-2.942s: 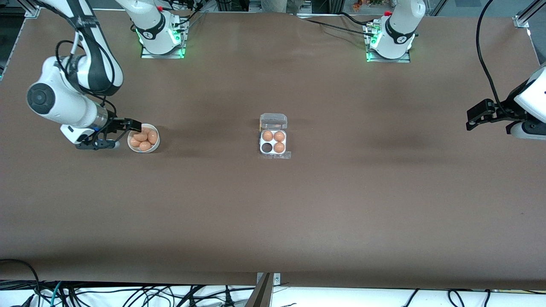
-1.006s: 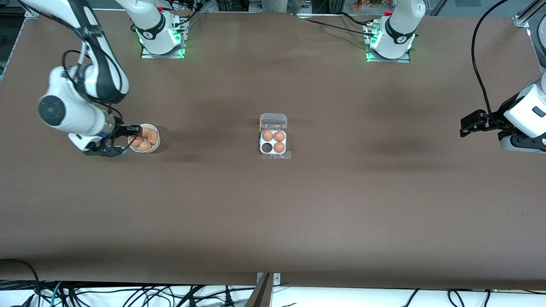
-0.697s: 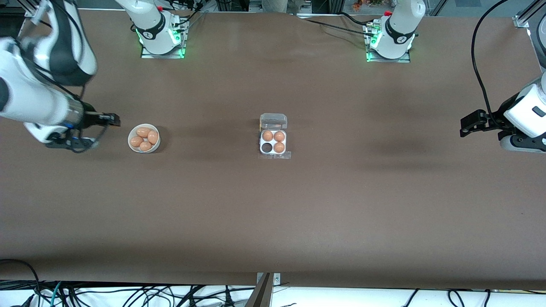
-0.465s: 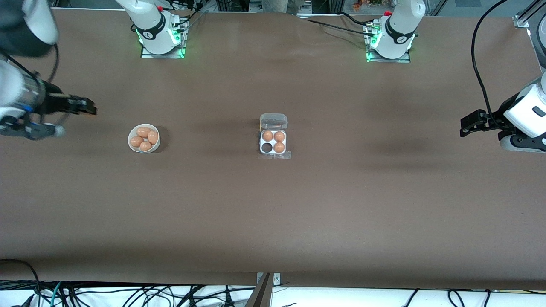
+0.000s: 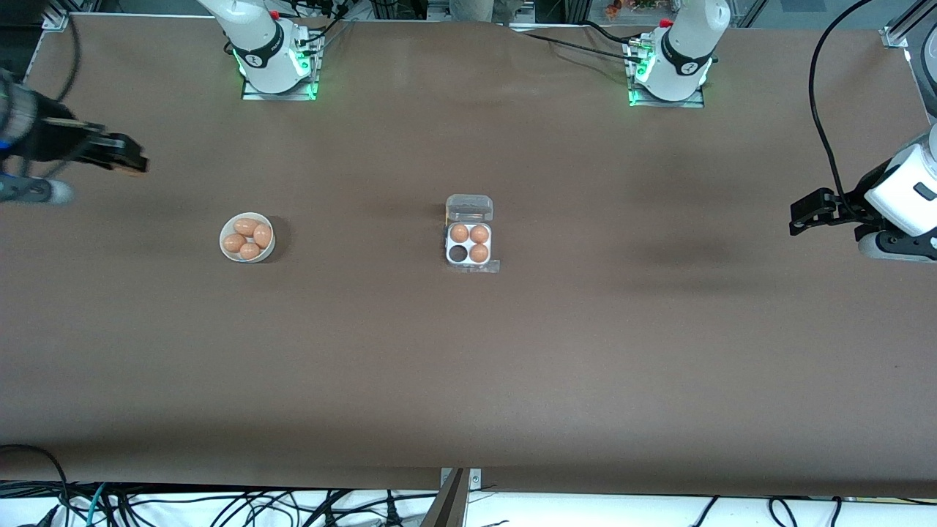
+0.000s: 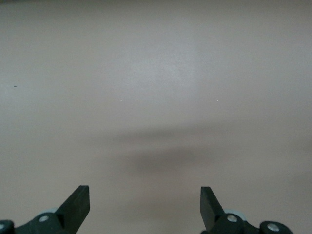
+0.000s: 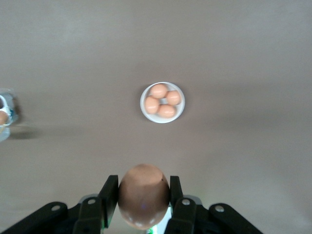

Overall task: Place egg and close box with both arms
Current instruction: 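Lift the egg with the right gripper and carry it to the carton, then lower the egg into the empty carton slot and open the right gripper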

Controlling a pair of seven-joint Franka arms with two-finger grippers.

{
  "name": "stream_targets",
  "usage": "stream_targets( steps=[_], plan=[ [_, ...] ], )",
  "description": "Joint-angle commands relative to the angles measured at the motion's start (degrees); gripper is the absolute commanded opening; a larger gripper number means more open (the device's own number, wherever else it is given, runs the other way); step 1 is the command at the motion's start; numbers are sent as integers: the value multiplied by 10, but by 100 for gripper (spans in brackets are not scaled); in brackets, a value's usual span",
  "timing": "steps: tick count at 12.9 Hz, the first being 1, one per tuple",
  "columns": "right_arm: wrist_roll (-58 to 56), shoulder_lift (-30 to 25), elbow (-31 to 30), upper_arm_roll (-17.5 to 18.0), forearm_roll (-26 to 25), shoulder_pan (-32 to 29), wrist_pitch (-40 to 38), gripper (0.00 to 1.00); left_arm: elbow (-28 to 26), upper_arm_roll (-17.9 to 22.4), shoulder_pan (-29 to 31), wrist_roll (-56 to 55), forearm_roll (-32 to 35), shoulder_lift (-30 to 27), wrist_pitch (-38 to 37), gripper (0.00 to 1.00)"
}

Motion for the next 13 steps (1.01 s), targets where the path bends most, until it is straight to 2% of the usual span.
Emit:
stream_targets(
  steps=[1,3,7,11,13],
  plan=[
    [110,49,30,50,14,40,21,0,16,-1,0,4,-5,8,-10,100],
    [187,89,30,62,14,97,74,0,18,-1,-2,3,-5,8,-10,100],
    [297,192,30,61,12,202,220,0,16,-1,3,6,-5,8,-10,100],
    [348,282,30,59,-34,282,334,0,17,0,3,6,-5,9,-10,100],
    [362,326,30,58,-58,301,379,0,16,-1,2,5,-5,9,-10,100]
  ],
)
